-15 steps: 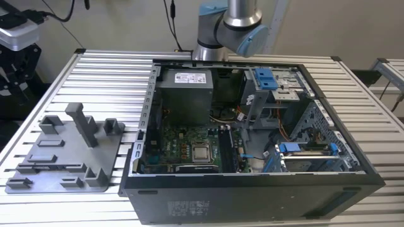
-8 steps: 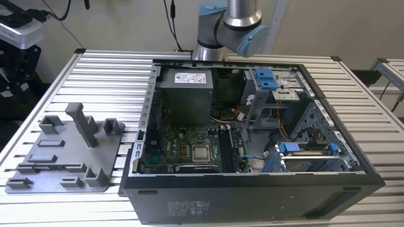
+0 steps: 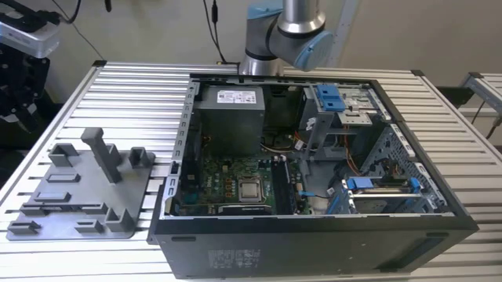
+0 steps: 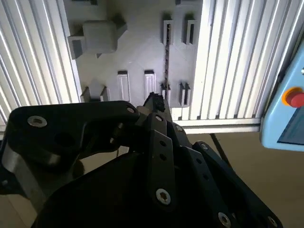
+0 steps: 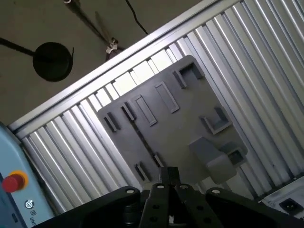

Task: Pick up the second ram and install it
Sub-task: 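Pick up the second ram and move it above second insertion slot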

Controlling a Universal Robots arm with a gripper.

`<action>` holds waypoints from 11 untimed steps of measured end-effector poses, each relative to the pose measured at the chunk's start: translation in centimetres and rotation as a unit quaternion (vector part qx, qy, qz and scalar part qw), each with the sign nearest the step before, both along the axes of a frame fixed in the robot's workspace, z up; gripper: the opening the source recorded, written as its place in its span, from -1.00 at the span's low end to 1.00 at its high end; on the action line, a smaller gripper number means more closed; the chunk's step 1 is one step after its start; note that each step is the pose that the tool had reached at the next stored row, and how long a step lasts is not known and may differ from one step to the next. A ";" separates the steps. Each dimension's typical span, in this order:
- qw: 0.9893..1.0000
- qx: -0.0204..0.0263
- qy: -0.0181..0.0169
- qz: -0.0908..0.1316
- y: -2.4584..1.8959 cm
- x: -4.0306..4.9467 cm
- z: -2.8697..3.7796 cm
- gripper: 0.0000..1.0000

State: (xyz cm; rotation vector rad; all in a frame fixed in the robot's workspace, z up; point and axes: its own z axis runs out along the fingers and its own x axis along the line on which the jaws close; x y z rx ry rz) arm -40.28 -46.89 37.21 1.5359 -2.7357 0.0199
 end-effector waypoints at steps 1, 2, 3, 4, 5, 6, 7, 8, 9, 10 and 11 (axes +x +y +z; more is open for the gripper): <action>1.000 0.000 0.000 0.008 0.00 0.00 -0.03 -0.79; 1.000 0.000 0.000 0.015 0.00 0.00 -0.05 -0.79; 1.000 0.000 0.000 0.021 0.00 0.00 -0.08 -0.79; 1.000 0.000 0.000 0.028 0.00 0.00 -0.11 -0.79; 0.999 0.000 0.000 0.035 0.00 0.00 -0.14 -0.79; 0.999 0.000 0.000 0.041 0.00 0.00 -0.17 -0.79; 0.999 0.000 0.000 0.047 0.00 0.00 -0.20 -0.79; 0.999 0.000 0.000 0.054 0.00 0.00 -0.23 -0.79; 0.998 0.000 0.000 0.059 0.00 0.00 -0.26 -0.79; 0.998 0.000 0.000 0.065 0.00 0.00 -0.28 -0.79; 0.998 -0.001 0.000 0.070 0.00 0.00 -0.31 -0.79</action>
